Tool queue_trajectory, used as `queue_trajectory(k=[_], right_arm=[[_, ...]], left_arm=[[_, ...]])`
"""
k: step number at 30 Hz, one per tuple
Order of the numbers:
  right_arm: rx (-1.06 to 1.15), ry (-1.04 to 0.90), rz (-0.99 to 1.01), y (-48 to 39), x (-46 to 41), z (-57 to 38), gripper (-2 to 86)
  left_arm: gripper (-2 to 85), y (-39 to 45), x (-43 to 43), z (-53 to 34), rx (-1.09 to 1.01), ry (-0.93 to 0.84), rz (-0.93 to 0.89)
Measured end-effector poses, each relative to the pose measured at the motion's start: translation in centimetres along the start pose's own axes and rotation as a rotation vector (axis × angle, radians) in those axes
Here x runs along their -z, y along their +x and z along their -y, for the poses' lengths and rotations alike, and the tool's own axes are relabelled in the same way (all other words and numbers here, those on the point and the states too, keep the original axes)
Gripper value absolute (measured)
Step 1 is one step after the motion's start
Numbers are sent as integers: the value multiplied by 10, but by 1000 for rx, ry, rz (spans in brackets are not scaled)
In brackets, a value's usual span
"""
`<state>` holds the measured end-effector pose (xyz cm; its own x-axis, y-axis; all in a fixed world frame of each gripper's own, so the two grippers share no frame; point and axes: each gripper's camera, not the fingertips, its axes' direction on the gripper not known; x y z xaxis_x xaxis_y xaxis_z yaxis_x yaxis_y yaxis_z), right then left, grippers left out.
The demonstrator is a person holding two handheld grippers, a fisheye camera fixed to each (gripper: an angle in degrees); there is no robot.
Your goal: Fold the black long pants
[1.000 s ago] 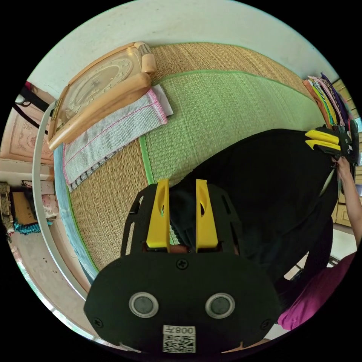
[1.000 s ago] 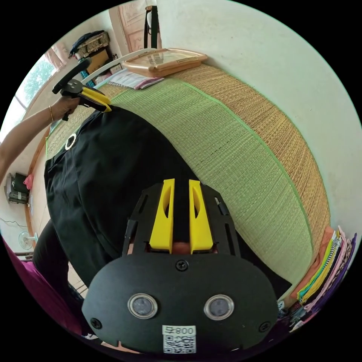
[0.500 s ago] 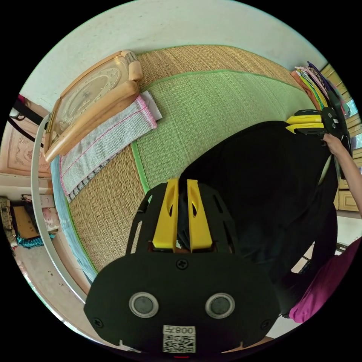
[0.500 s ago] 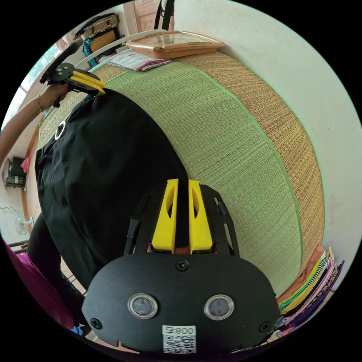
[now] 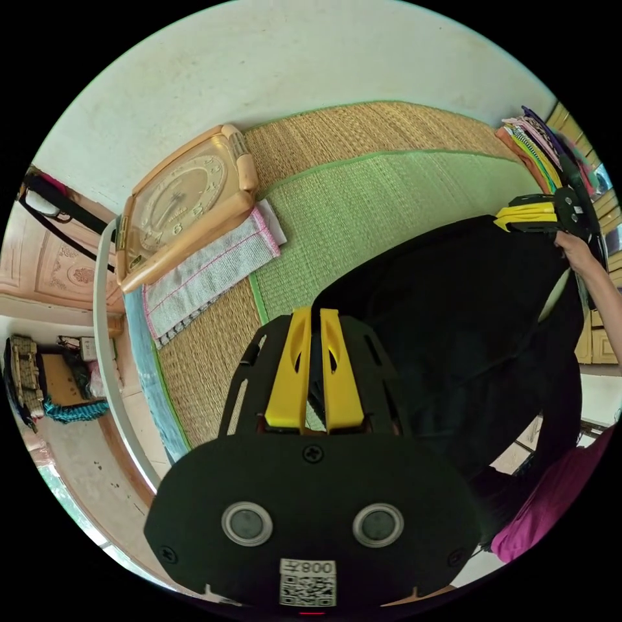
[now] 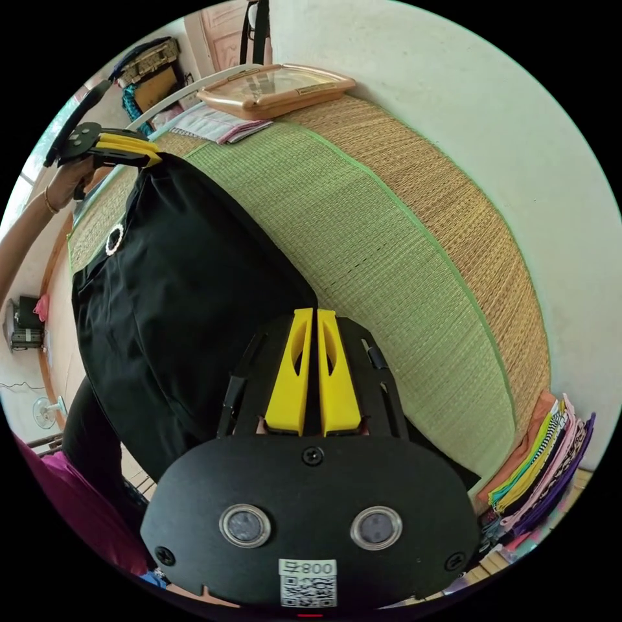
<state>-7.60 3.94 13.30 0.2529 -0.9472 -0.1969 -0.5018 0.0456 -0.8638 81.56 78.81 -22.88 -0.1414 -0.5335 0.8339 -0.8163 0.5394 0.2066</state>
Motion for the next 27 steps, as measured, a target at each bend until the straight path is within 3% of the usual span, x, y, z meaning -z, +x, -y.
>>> queue_trajectory(k=[7, 16, 27], right_arm=[[-37, 67, -16, -20, 65, -60, 7], [-40, 155, 58, -93, 120, -165, 7], [-8, 101, 161, -203, 99, -261, 7]], left_arm=[[21, 26, 68, -18, -27, 45, 45], [18, 55, 144, -106, -58, 101, 46], [12, 83, 161, -246, -54, 56, -30]])
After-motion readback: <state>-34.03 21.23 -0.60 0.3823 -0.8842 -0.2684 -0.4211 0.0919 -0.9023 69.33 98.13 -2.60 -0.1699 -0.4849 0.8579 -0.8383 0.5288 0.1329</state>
